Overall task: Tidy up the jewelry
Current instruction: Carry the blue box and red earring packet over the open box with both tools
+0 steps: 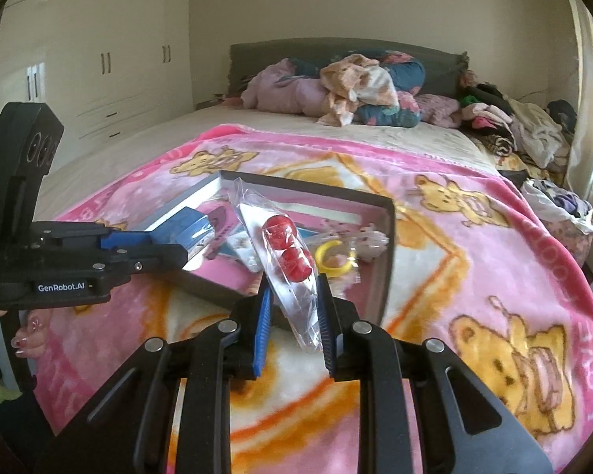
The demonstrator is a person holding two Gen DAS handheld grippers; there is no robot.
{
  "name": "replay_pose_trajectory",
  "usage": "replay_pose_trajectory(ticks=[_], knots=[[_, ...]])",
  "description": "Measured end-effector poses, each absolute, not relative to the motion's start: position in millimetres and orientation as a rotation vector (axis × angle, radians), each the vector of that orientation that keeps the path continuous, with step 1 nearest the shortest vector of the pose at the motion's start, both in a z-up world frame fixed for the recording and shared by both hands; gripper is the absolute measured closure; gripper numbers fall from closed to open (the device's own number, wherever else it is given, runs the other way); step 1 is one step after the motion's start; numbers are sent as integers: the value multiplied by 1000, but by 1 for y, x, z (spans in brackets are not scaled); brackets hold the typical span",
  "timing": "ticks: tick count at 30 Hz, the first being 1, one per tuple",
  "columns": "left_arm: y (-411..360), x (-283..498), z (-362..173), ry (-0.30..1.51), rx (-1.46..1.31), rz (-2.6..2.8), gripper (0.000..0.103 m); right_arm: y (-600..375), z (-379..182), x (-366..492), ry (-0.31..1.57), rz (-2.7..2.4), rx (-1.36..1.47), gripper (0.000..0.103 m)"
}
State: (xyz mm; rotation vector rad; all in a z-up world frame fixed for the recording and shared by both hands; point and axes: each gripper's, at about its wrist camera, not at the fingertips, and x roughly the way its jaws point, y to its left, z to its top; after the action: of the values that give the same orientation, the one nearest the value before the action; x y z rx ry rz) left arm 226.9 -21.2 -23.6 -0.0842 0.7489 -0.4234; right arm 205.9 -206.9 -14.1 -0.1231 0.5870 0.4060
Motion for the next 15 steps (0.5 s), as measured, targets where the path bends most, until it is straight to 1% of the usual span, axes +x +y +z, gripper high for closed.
replay_pose_trajectory(ticks=[15], knots=[[-36, 266, -35, 770, -90, -399, 77, -229, -34, 239, 643, 346, -105, 82]])
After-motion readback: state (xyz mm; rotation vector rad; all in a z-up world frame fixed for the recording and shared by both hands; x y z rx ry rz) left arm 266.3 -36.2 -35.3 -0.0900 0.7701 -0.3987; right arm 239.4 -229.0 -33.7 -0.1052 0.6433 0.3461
